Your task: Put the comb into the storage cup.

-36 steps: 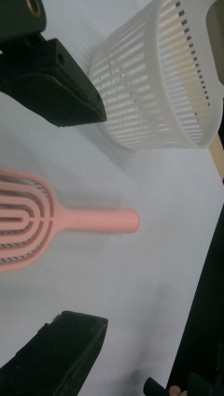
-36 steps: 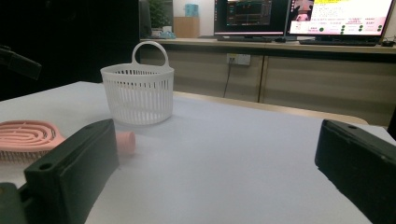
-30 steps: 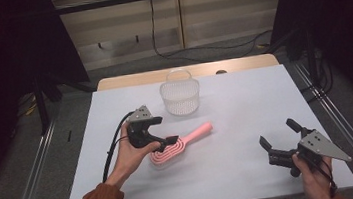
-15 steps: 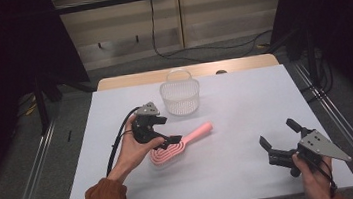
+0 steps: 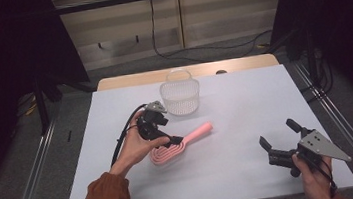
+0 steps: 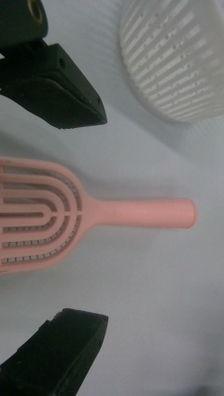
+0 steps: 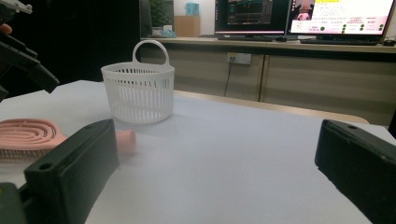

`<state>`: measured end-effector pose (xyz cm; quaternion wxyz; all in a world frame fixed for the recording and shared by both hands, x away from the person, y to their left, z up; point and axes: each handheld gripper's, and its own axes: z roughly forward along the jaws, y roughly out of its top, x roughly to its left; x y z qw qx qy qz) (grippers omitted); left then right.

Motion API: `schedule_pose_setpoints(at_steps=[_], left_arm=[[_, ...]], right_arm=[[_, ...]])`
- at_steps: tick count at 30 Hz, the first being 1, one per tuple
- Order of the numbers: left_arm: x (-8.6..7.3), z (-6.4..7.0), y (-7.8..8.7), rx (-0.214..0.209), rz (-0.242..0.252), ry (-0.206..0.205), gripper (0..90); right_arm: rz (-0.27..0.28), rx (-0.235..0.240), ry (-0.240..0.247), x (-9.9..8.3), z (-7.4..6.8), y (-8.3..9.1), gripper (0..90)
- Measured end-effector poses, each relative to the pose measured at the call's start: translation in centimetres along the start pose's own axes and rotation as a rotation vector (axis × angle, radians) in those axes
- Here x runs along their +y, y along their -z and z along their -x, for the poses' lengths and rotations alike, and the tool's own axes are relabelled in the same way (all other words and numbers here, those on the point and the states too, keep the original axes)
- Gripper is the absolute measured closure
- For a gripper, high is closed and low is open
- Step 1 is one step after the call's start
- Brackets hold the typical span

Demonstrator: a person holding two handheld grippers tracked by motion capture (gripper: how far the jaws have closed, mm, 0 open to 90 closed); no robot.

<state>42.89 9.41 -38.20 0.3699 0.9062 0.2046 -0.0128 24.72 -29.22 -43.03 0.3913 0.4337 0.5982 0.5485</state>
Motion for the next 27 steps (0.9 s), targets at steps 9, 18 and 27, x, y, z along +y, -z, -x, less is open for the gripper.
schedule_pose_setpoints(at_steps=[9, 18, 27], left_arm=[[-0.3, 0.3, -1.0, 0.013, -0.118, -0.047, 5.7], [-0.5, 0.4, -1.7, -0.002, -0.194, -0.069, 5.1], [-0.7, 0.1, -2.0, 0.021, -0.235, -0.046, 5.6]], right_arm=[[0.001, 0.003, 0.001, 0.0, 0.0, 0.0, 0.0], [-0.002, 0.003, -0.001, 0.0, 0.0, 0.0, 0.0], [-0.007, 0.001, -0.015, -0.1, 0.1, 0.0, 0.0]])
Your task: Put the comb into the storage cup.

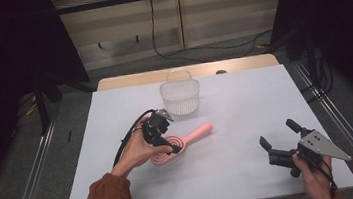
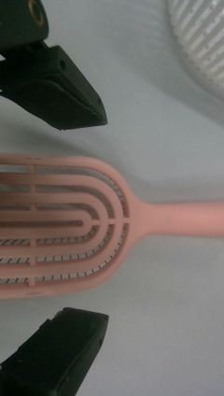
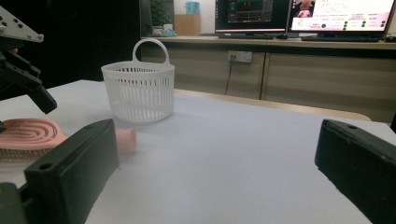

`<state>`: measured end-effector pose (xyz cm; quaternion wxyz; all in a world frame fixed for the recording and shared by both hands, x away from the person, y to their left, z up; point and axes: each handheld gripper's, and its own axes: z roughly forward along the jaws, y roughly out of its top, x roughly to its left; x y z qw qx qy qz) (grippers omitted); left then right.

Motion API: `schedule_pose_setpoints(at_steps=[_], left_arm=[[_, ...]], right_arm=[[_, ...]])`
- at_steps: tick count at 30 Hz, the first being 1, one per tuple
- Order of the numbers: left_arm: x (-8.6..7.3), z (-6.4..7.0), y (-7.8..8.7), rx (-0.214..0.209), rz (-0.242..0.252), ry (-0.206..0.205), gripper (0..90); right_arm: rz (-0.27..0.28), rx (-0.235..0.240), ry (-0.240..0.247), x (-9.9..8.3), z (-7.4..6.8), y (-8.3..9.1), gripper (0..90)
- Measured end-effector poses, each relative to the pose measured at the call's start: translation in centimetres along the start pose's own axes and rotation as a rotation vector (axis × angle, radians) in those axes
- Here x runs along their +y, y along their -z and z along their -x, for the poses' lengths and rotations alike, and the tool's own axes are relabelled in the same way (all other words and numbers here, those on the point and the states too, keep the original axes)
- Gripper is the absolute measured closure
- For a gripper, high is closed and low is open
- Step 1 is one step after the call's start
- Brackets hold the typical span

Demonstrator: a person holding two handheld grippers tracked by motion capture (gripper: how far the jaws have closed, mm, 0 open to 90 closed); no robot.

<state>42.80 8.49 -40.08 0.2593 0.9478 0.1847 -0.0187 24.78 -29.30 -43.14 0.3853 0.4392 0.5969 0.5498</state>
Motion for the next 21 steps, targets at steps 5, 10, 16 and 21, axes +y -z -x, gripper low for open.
schedule_pose_setpoints(at_steps=[5, 10, 16, 21], left_arm=[[0.2, 0.4, -1.0, 0.008, -0.047, -0.024, 5.7], [0.3, 0.4, -1.2, 0.013, -0.071, -0.035, 5.8], [0.4, 0.5, -2.2, 0.017, -0.108, -0.034, 7.8], [0.4, 0.7, -2.7, 0.023, -0.123, -0.049, 9.6]], right_arm=[[0.000, 0.008, 0.007, 0.0, -0.1, 0.0, 0.0], [-0.006, 0.009, 0.010, 0.0, -0.1, 0.0, 0.0], [-0.007, 0.012, 0.015, -0.1, -0.1, -0.1, 0.0], [-0.010, 0.012, 0.018, -0.1, -0.1, -0.1, 0.0]])
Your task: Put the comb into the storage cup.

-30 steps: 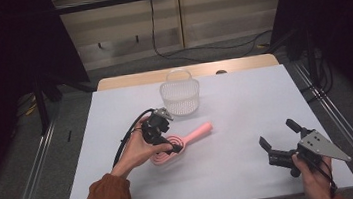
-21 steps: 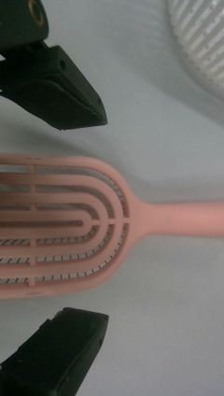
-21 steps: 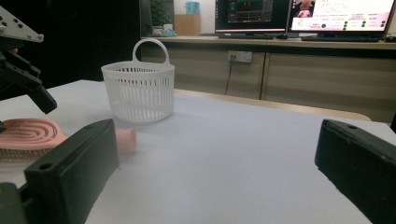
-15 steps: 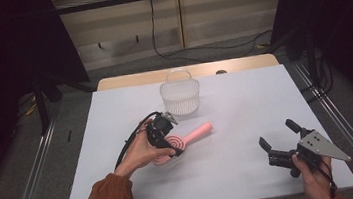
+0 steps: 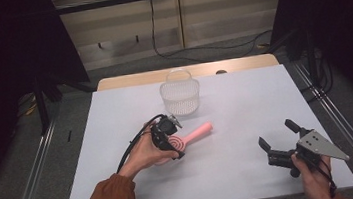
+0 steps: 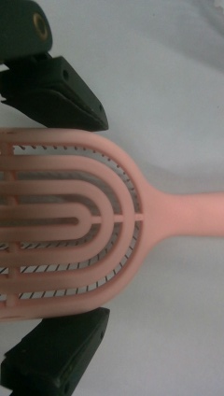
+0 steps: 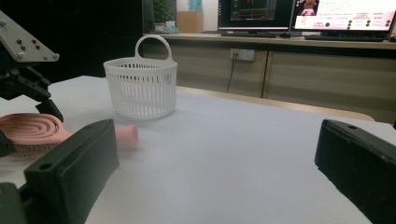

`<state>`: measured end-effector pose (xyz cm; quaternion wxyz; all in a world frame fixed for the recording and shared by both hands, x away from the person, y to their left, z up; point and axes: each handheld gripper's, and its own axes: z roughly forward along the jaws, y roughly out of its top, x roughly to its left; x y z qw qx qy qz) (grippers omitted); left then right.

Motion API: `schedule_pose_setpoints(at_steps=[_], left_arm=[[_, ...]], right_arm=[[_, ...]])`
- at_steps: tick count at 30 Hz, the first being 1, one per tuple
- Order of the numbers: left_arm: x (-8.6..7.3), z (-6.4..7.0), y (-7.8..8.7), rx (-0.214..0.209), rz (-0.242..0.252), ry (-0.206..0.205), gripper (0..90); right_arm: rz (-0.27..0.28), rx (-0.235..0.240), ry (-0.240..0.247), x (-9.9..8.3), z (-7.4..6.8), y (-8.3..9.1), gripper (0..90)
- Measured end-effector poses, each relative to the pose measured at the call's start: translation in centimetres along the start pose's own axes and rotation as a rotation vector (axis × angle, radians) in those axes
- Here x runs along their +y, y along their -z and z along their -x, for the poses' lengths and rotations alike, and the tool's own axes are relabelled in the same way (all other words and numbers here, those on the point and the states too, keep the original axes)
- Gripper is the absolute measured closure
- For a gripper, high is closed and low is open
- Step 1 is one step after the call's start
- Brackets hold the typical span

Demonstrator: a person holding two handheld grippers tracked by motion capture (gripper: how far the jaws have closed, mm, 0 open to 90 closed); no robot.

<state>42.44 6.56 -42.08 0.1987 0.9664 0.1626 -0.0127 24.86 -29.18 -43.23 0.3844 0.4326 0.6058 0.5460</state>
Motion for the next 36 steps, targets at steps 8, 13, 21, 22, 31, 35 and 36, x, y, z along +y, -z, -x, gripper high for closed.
schedule_pose_setpoints(at_steps=[8, 13, 21, 22, 31, 35, 36], left_arm=[[0.08, -0.04, -0.17, 0.001, -0.001, -0.006, 14.4], [0.05, -0.06, -0.67, -0.005, -0.031, -0.008, 15.9], [0.12, 0.12, -0.84, -0.001, -0.029, -0.011, 18.8], [0.11, 0.09, -0.84, -0.004, -0.032, -0.008, 18.9], [0.10, -0.07, -0.75, -0.011, -0.041, -0.003, 19.3], [0.08, 0.15, -0.74, -0.004, -0.045, 0.009, 19.4], [0.07, 0.16, -0.72, -0.001, -0.050, 0.005, 19.5]], right_arm=[[-0.002, 0.001, 0.000, -0.01, 0.00, -0.01, 0.0], [-0.002, 0.002, 0.000, 0.01, -0.07, -0.01, 0.0], [-0.004, 0.002, 0.002, 0.00, -0.02, 0.02, 0.0], [-0.004, 0.001, 0.002, 0.01, -0.04, 0.02, 0.0], [-0.004, 0.003, 0.001, 0.00, -0.07, -0.02, 0.0], [-0.004, 0.003, 0.005, 0.00, -0.09, -0.02, 0.0], [-0.004, 0.004, 0.006, 0.00, -0.09, -0.02, 0.0]])
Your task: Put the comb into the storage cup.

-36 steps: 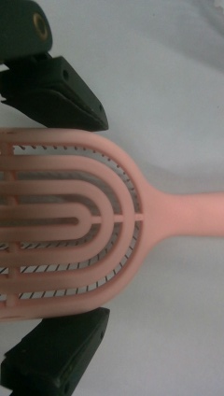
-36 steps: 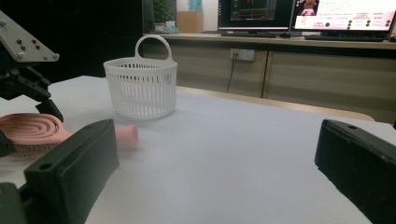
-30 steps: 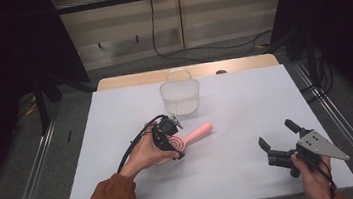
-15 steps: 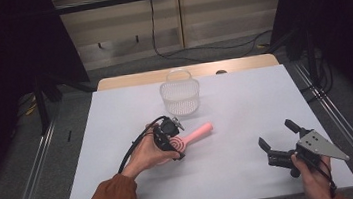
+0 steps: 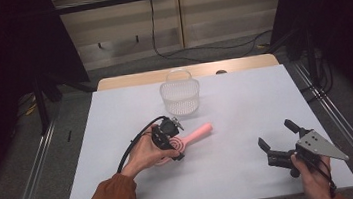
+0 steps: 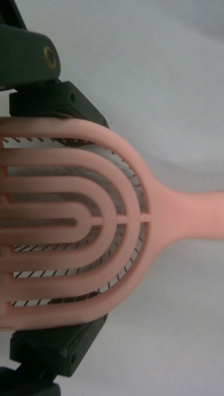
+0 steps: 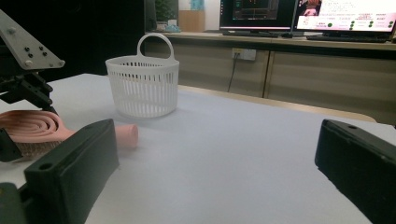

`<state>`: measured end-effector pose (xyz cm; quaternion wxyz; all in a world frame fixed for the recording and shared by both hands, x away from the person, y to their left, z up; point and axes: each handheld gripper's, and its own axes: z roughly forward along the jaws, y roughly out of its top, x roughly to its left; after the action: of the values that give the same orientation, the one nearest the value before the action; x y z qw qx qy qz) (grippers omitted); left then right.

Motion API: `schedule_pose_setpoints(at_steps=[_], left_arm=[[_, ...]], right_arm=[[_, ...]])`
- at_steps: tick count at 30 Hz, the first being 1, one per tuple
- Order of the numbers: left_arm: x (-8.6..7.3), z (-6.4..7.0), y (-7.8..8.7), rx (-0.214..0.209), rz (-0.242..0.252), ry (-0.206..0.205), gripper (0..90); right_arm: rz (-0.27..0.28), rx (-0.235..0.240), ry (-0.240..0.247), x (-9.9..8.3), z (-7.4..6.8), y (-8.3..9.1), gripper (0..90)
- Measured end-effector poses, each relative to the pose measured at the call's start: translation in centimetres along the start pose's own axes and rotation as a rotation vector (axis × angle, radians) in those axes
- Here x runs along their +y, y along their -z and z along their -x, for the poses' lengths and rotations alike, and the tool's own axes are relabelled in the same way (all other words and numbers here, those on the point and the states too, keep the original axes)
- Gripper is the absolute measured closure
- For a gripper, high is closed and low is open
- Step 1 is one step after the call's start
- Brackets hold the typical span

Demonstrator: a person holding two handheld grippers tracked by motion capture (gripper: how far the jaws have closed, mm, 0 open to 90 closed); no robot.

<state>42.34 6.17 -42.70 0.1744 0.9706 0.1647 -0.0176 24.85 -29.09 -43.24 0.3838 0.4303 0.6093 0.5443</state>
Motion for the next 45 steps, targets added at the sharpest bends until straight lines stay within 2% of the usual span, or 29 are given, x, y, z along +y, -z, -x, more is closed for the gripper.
schedule_pose_setpoints(at_steps=[19, 25, 31, 35, 41, 43, 44, 45], left_arm=[[0.0, 0.3, 0.2, -0.007, 0.003, 0.005, 19.8], [-0.2, 0.1, 0.5, -0.007, 0.026, 0.035, 19.8], [-0.3, 0.1, 1.1, 0.009, 0.043, 0.039, 19.8], [-0.4, 0.0, 1.5, 0.006, 0.060, 0.052, 19.9], [-0.3, 0.2, 1.8, 0.004, 0.073, 0.049, 19.9], [-0.3, 0.1, 2.0, 0.000, 0.082, 0.042, 19.9], [-0.4, 0.2, 2.1, 0.000, 0.100, 0.056, 19.9], [-0.4, 0.1, 2.2, 0.002, 0.101, 0.053, 19.9]], right_arm=[[-0.004, 0.002, 0.006, 0.0, 0.0, -0.1, 0.0], [-0.004, 0.000, 0.006, 0.0, 0.0, -0.1, 0.0], [-0.001, -0.002, 0.008, 0.0, 0.0, -0.1, 0.0], [-0.004, -0.004, 0.010, 0.0, 0.0, -0.1, 0.0], [-0.001, -0.003, 0.007, 0.0, -0.1, 0.0, 0.0], [-0.001, -0.002, 0.008, 0.0, 0.0, -0.1, 0.0], [-0.001, -0.002, 0.010, 0.0, 0.0, -0.1, 0.0], [-0.001, -0.003, 0.010, 0.0, 0.0, -0.1, 0.0]])
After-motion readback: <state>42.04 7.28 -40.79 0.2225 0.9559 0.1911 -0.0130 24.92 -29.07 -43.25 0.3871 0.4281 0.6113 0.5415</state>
